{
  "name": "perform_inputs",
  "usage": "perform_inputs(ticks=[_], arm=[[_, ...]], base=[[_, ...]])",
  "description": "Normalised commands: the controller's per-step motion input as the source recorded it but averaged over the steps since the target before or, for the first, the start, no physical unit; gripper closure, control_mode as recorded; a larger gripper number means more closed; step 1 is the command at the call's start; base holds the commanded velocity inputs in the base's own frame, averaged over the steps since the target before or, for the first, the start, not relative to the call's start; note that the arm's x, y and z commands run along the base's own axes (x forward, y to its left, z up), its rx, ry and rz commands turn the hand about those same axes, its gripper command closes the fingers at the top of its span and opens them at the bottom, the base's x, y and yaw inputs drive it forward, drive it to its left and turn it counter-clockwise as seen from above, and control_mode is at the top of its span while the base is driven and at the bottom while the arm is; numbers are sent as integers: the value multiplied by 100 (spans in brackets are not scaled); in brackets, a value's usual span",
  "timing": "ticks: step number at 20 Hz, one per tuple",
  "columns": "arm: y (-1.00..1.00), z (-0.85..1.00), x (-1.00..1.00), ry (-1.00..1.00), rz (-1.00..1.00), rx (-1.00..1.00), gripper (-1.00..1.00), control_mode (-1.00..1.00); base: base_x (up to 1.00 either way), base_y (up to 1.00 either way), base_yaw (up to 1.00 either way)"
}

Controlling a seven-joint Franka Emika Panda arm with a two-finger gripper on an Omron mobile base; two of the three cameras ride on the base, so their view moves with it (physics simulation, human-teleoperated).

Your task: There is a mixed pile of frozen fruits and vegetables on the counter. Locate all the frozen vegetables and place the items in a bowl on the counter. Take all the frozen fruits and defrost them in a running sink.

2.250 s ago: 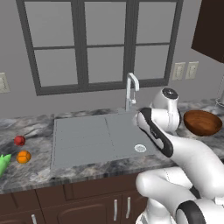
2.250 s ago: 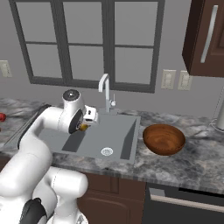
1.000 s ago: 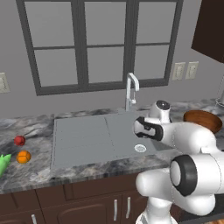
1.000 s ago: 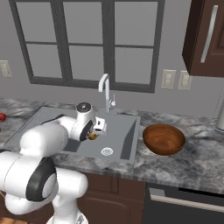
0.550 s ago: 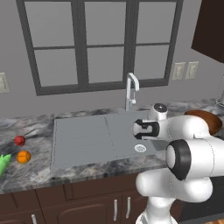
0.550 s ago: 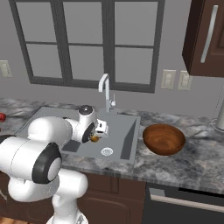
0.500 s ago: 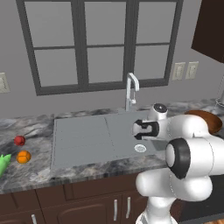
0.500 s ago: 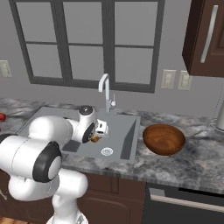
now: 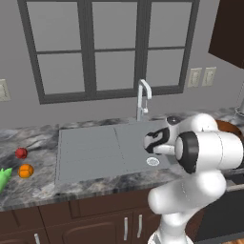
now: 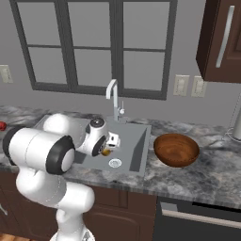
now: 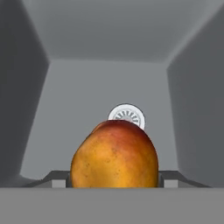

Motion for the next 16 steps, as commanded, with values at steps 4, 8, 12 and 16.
perform_inputs(ticks=[4,8,12,16], arm=[[-5,-32,27,2,0,0,100,-100],[-3,-32,29,1,0,0,100,-100],[-5,-31,26,1,0,0,100,-100],[-4,-35,27,1,0,0,100,-100]], base=[[0,0,0],[0,0,0],[0,0,0],[0,0,0]])
